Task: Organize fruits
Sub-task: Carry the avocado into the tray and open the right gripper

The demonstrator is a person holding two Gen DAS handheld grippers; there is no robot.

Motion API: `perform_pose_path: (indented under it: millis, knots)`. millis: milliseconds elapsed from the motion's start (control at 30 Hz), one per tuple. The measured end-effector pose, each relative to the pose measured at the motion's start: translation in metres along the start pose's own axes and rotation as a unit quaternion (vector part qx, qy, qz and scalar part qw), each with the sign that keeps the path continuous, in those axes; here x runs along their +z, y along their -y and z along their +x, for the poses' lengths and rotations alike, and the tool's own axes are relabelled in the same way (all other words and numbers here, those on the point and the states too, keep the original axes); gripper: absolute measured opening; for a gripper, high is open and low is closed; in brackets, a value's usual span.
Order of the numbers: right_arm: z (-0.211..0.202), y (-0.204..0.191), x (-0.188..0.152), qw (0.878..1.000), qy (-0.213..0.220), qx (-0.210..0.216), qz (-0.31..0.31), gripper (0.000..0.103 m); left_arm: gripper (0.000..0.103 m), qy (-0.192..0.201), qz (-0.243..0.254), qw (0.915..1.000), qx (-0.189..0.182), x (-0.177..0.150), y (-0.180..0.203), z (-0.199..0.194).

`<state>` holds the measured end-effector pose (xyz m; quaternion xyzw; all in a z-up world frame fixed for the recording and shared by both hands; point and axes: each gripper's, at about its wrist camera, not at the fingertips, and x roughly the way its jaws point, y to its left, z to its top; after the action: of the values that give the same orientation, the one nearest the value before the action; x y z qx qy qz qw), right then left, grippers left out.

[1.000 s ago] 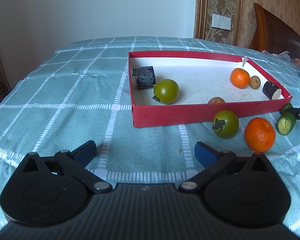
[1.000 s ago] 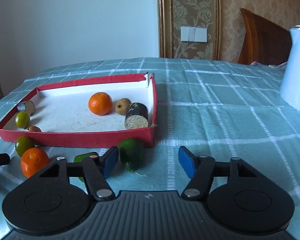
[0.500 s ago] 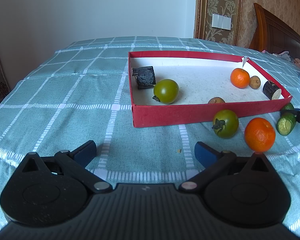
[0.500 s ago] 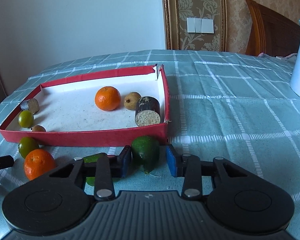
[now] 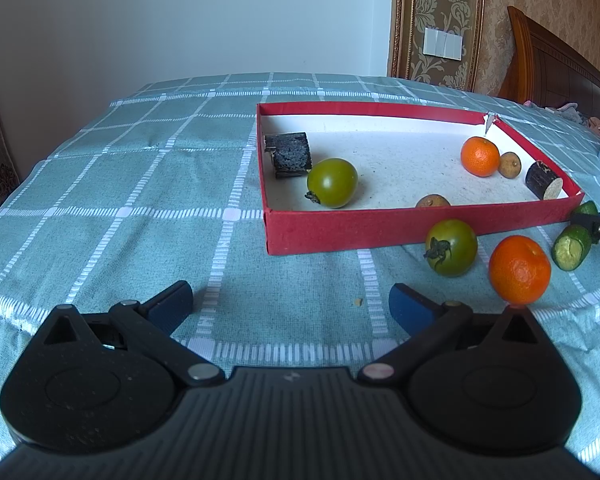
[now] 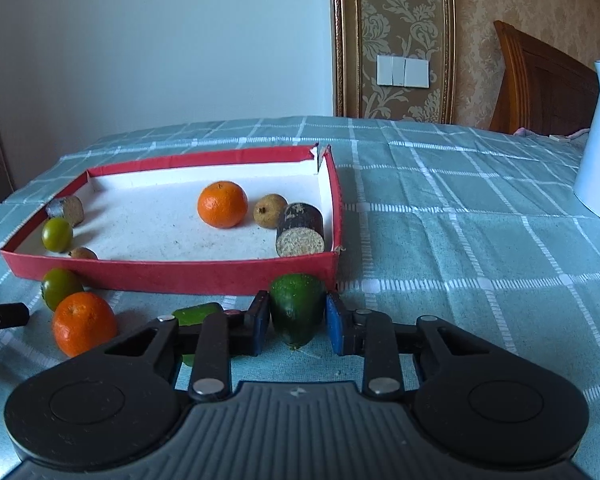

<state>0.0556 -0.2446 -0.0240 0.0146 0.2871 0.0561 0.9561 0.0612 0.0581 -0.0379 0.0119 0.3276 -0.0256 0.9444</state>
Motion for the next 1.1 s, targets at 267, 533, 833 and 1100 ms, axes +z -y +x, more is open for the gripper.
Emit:
perform_pose_path:
  millis: [267, 533, 833, 1100]
  knots:
    - [-0.008, -0.015, 0.020, 0.999, 0.026, 0.015, -0.023, 0.029, 0.103, 0.000, 0.000, 1.0000, 0.000, 0.000, 0.000, 0.000]
    - [0.024, -0.034, 0.038, 0.998, 0.009, 0.022, -0.056, 0.029, 0.103, 0.000, 0.000, 1.0000, 0.000, 0.000, 0.000, 0.000]
    - [0.058, -0.053, 0.046, 0.996, -0.014, 0.017, -0.087, 0.029, 0.103, 0.000, -0.001, 1.0000, -0.001, 0.000, 0.000, 0.000]
    - [0.076, -0.054, 0.043, 0.995, -0.037, 0.016, -0.089, 0.029, 0.103, 0.000, -0.001, 1.0000, -0.001, 0.000, 0.000, 0.000]
